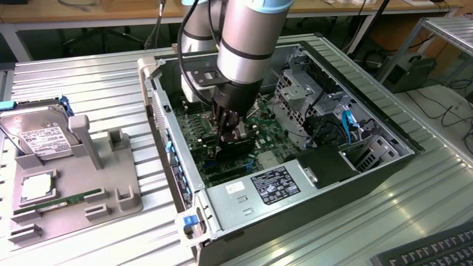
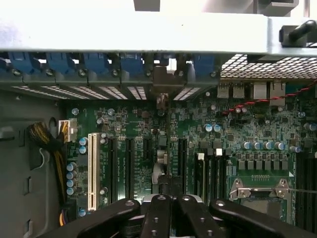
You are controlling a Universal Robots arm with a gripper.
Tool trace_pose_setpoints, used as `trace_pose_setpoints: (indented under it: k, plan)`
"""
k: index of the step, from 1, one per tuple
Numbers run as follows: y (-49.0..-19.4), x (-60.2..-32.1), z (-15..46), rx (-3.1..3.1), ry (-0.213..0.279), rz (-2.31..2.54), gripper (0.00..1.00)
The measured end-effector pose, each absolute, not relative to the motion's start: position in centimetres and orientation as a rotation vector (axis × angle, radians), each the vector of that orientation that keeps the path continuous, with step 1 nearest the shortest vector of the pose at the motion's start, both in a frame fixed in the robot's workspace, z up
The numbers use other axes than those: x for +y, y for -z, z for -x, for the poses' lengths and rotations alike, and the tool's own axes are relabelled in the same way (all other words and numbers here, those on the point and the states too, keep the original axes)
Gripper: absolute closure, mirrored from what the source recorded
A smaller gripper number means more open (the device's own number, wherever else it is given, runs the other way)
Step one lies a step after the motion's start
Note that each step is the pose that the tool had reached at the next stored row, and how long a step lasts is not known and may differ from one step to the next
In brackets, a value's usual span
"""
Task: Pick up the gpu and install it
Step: 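Press down on the gpu until it lock into place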
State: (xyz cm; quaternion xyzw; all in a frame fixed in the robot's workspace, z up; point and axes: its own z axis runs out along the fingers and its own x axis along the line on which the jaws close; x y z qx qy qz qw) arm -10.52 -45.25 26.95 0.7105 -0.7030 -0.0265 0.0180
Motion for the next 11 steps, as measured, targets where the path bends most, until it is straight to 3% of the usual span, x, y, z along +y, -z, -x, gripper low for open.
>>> trace_pose_setpoints:
  k: [6, 11]
  plan:
    - [-29.3, -45.2, 10.5, -2.183, 0.083, -2.207, 0.89]
    - [-29.5, -45.2, 10.5, -2.183, 0.084, -2.207, 0.89]
